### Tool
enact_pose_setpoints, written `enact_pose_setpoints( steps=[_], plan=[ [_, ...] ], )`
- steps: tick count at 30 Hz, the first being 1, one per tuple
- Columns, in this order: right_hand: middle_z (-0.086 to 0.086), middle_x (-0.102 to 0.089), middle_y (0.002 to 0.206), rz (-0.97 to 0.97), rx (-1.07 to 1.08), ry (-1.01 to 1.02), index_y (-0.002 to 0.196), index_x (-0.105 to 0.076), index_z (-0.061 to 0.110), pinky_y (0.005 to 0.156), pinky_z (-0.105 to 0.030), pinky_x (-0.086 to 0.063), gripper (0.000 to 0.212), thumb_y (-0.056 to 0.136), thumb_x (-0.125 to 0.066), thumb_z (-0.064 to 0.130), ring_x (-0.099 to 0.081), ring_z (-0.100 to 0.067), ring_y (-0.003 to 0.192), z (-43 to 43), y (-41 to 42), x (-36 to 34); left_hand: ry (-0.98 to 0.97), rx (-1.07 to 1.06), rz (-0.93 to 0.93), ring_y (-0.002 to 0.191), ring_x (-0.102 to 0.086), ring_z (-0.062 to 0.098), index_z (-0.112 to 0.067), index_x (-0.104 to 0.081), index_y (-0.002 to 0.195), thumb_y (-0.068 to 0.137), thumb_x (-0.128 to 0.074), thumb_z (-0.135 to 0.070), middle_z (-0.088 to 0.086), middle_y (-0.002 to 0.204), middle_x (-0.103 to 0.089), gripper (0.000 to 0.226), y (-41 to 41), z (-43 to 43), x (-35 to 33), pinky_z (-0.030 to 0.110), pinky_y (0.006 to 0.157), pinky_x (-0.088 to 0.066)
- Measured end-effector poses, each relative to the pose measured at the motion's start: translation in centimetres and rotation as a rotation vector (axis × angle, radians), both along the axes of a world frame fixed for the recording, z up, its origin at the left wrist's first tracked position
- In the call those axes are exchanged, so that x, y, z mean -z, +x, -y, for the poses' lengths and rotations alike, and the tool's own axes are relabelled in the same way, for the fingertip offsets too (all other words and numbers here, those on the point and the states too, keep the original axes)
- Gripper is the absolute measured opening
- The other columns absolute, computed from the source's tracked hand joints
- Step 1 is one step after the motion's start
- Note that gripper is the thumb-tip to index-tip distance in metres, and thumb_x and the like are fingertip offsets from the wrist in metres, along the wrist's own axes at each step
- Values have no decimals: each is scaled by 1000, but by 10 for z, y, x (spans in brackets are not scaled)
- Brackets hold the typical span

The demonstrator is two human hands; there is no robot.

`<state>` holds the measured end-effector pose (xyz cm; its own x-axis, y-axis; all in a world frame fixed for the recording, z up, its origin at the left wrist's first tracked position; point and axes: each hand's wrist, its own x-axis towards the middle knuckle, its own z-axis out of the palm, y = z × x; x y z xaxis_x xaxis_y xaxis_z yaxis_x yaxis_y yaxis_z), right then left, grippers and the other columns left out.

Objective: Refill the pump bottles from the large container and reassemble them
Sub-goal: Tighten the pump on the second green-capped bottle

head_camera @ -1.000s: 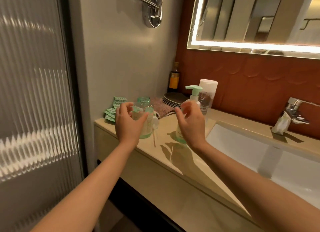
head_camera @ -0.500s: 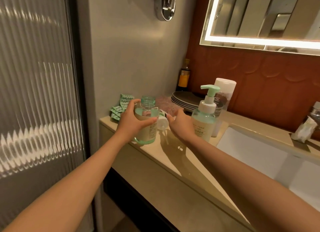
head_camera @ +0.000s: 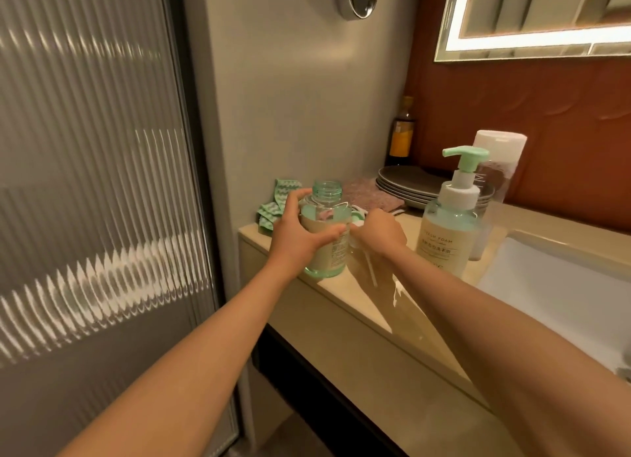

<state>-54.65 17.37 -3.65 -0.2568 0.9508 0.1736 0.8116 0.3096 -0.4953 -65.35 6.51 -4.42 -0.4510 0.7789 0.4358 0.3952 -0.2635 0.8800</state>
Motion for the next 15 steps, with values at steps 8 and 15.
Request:
enact_pose_setpoints(
  steps=[8, 15],
  plan=[
    [-9, -67, 79, -276, -152, 163, 87, -65, 6, 67, -43, -56, 42, 82, -63, 48, -65, -24, 71, 24, 36, -56, -41, -5, -13, 98, -56, 11, -35, -37, 118, 65, -83, -24, -7, 108, -55, 71, 3, 2, -2, 27, 80, -45],
    [-5, -67, 87, -488, -212, 399, 93, -66, 8, 72, -42, -54, 45, 80, -63, 51, -63, -20, 80, 51, 63, -110, -51, 99, -34, 107, -54, 14, -29, -39, 125, 65, -83, -23, -5, 115, -54, 75, 52, 0, 1, 31, 87, -47]
  ],
)
